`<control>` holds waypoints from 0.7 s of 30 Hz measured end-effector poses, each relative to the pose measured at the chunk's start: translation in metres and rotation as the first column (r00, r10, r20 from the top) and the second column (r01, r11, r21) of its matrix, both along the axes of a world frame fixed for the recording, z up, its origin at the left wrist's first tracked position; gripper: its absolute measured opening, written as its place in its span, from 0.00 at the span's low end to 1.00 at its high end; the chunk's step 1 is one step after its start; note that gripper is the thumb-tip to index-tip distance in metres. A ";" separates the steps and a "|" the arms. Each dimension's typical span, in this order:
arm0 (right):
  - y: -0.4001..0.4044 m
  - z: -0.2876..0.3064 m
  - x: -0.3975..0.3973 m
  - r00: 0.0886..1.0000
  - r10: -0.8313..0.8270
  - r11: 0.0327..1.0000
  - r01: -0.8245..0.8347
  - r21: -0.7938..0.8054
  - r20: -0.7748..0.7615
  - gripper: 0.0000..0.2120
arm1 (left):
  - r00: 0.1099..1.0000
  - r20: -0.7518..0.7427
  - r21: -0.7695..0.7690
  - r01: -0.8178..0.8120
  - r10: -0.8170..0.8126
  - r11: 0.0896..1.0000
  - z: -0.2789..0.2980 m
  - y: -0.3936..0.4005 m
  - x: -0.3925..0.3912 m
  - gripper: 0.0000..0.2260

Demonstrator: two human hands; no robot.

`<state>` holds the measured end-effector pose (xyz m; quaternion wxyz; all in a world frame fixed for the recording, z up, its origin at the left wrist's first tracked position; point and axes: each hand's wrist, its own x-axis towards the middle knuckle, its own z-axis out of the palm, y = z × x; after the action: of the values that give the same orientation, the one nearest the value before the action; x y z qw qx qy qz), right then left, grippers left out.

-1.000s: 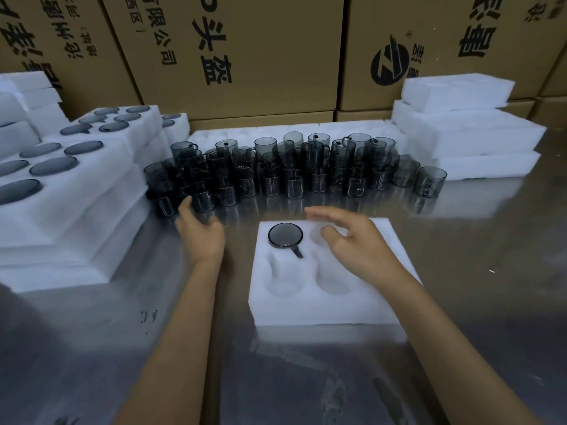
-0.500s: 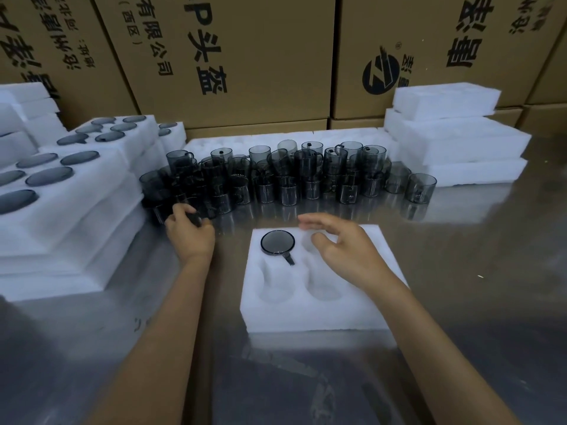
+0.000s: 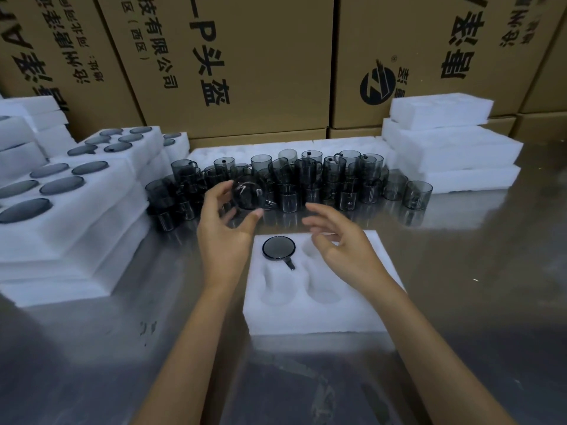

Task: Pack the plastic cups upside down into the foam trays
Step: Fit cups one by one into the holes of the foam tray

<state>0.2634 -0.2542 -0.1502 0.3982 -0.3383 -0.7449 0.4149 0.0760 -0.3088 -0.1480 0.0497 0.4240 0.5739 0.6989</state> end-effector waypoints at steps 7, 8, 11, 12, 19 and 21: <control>-0.005 0.013 0.002 0.969 -0.016 1.000 0.010 -0.026 -0.245 0.19 | 0.953 -0.196 -0.098 0.216 -0.232 0.971 0.017 -0.011 0.039 0.26; -0.005 0.017 0.004 0.958 -0.022 0.998 0.005 -0.060 -0.287 0.17 | 0.945 -0.196 -0.120 0.241 -0.261 0.963 0.017 -0.012 0.042 0.25; -0.001 0.023 0.013 0.946 -0.043 0.994 0.008 -0.111 -0.321 0.12 | 0.925 -0.173 -0.199 0.305 -0.339 0.931 0.017 -0.012 0.043 0.26; 0.001 0.024 0.017 0.957 -0.045 0.994 0.014 -0.110 -0.285 0.11 | 0.918 -0.166 -0.229 0.320 -0.360 0.919 0.016 -0.012 0.042 0.27; 0.012 0.014 0.021 0.998 -0.067 0.996 0.067 -0.062 0.005 0.06 | 0.879 -0.116 -0.429 0.375 -0.462 0.822 0.003 -0.006 0.036 0.30; 0.014 0.011 0.022 0.997 -0.078 0.995 0.079 -0.066 0.019 0.06 | 0.878 -0.136 -0.463 0.354 -0.459 0.813 0.002 -0.005 0.035 0.30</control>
<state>0.2851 -0.2398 -0.1387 0.3966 -0.3840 -0.7198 0.4208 0.1114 -0.3142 -0.1463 0.2199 0.5979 0.6085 0.4732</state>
